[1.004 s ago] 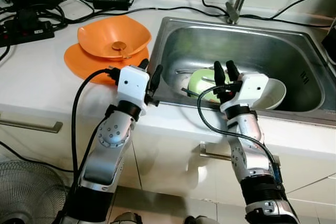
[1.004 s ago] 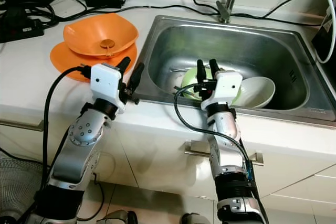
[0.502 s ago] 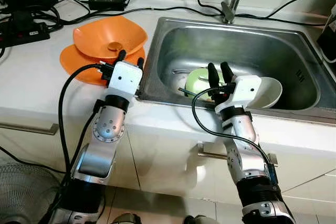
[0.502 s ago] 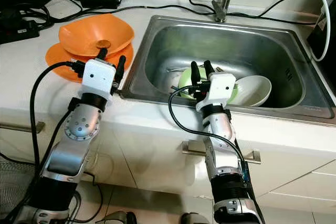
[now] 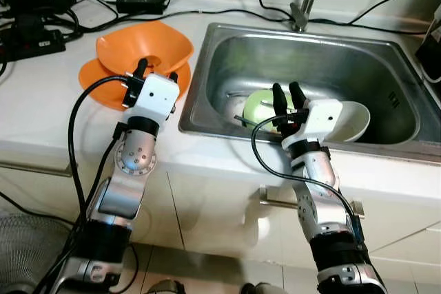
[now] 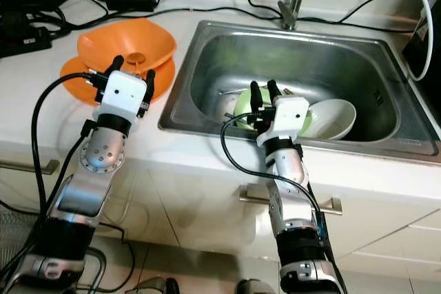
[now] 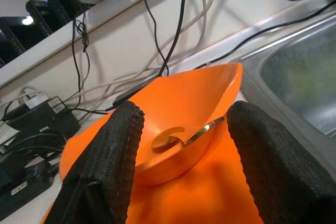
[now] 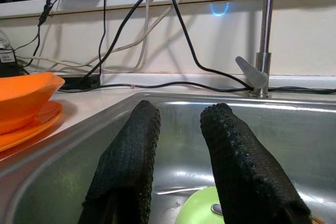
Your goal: Kitchen organization
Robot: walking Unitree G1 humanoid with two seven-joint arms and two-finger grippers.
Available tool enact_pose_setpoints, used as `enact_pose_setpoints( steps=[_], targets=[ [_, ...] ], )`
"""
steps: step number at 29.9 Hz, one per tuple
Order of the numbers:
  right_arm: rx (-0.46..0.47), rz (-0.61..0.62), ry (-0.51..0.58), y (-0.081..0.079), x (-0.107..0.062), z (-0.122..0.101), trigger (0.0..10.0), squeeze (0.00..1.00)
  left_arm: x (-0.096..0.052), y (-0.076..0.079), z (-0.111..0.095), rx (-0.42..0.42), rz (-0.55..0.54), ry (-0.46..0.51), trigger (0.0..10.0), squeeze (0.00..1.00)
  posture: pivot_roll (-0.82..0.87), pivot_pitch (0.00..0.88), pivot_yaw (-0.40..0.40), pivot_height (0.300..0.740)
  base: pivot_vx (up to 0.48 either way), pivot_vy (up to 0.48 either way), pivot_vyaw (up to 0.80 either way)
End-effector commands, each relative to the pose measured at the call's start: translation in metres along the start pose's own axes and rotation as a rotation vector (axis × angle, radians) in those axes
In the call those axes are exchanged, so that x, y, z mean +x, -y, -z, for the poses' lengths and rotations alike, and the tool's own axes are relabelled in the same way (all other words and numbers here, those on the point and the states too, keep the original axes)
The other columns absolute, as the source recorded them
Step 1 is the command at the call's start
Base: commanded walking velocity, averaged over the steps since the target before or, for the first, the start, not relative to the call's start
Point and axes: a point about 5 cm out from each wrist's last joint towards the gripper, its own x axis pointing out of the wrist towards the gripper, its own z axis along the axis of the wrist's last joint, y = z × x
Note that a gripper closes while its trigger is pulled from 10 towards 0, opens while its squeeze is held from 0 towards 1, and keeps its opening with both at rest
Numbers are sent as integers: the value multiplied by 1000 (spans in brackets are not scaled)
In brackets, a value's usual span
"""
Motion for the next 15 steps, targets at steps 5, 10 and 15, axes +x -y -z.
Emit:
enact_pose_setpoints(
  steps=[5,10,15],
  targets=[
    [6,15,-39,2,-3,8,10000,0,12,-1,-3,-8,-25,13,10000,0,-9,77,-16,740,0,0,0],
    [5,15,-37,2,-3,8,10000,0,14,-1,-2,-14,-27,14,3176,0,-11,79,-15,740,0,0,0],
    [6,17,-41,2,-3,8,10000,0,16,-1,-1,-20,-35,12,0,0,-6,84,-15,740,0,0,0]
  ],
)
